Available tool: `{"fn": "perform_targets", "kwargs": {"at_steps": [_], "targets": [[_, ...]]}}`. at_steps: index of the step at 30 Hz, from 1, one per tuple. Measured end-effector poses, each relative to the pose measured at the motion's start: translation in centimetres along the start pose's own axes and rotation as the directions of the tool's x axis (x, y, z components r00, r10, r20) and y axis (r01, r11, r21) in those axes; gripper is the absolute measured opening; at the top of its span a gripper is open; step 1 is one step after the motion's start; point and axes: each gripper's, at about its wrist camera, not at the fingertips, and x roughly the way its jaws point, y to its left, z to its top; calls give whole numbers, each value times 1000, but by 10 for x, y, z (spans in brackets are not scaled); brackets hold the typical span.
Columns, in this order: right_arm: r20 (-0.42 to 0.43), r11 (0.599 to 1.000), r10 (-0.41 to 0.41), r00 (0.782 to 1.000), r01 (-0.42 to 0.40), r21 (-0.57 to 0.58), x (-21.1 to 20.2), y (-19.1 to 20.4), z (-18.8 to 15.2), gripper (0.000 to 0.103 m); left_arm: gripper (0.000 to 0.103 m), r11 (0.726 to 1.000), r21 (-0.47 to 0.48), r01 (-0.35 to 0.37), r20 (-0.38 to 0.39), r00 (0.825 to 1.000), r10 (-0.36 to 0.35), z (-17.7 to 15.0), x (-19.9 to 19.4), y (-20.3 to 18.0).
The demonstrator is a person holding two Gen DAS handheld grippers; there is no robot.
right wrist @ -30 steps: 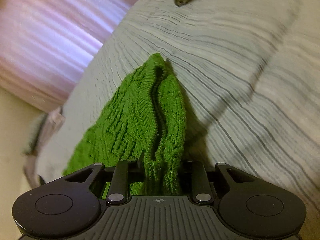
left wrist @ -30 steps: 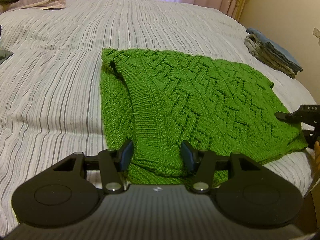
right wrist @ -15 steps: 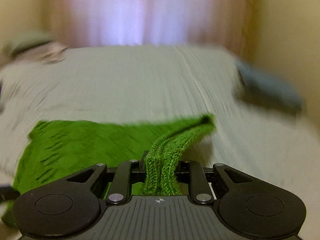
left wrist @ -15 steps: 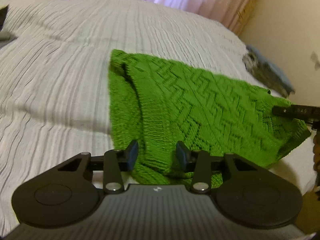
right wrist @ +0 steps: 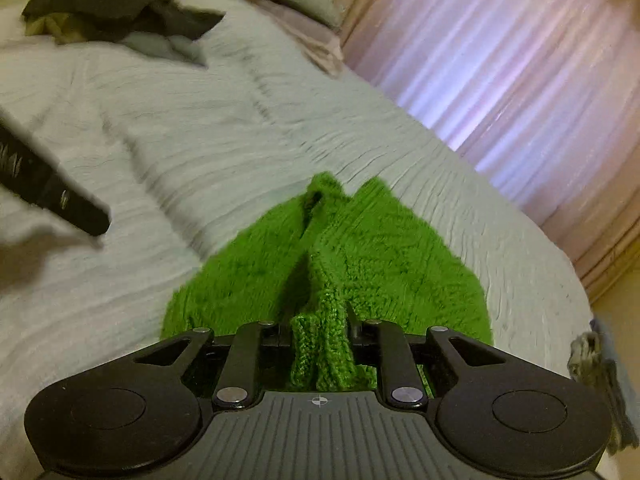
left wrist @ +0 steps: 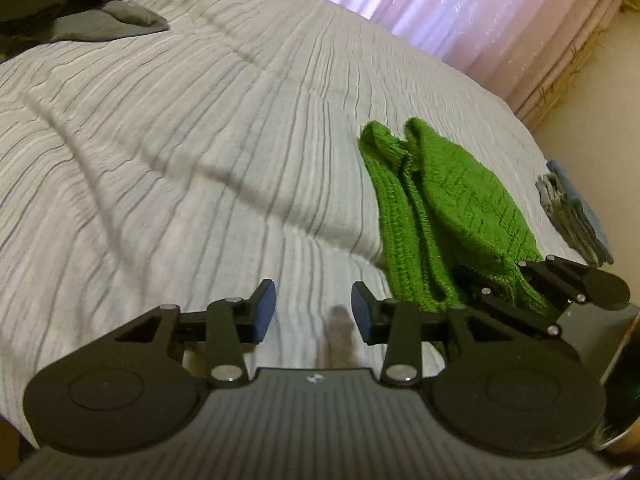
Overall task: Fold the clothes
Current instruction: 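Fold the held vest edge further over the body with the right gripper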
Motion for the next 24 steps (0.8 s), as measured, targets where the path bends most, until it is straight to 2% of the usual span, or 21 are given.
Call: {"fn": "perform_targets", "kwargs": {"at_steps": [2,4,8,9,11,12,14,15,16,17,18,19,20,22,23,24], "targets": [[72,998,-25,997,21,54,-14,-15,11,18,36,1000,-6,1,4,1000,-1,0,-1,6],[142,998,-54,988,47,53,-34,-20,20,18,36,1000,-19,3,5,1000,-3,2,1,11],[148,1000,17,989,-19,14,-37,-2,21,18,36,1000,-25,9,11,1000,-8,1,1,16],[146,999,41,988,-42,3,-37,4,19,0,36,1000,-24,9,13,1000,-8,0,0,16],[184,997,73,980,-72,-15,-45,19,20,0,36,1000,-27,7,14,1000,-6,-1,-2,16],[175,998,52,983,-45,-42,-45,29,21,0,36,1000,-29,5,14,1000,-5,0,-3,17],[72,995,60,996,-55,-78,-28,36,22,0,36,999,-34,2,15,1000,-1,0,-4,18],[44,997,76,996,-74,-37,-24,30,21,0,36,999,-36,0,16,1000,0,0,-5,19],[52,995,95,994,-97,31,-28,20,20,1,36,999,-37,-1,17,1000,2,0,-6,19],[57,986,124,991,-130,109,-33,6,18,8,37,1000,-31,-2,20,1000,3,-1,-8,19],[64,969,151,986,-161,186,-38,-8,16,45,38,1000,-26,-3,22,1000,3,-1,-10,19],[73,947,155,985,-169,274,-43,-24,11,94,38,1000,-25,-3,23,1000,4,-2,-11,19],[86,919,127,988,-150,365,-50,-42,3,99,39,1000,-30,-3,22,1000,3,-2,-11,20],[87,846,98,991,-129,516,-60,-76,-16,99,38,999,-40,-4,21,1000,4,-2,-11,20],[72,790,82,994,-109,603,-63,-94,-29,99,38,999,-39,-4,21,1000,5,-1,-11,20],[67,706,87,994,-109,699,-65,-112,-46,99,39,999,-38,-5,21,1000,6,-1,-11,19]]}}
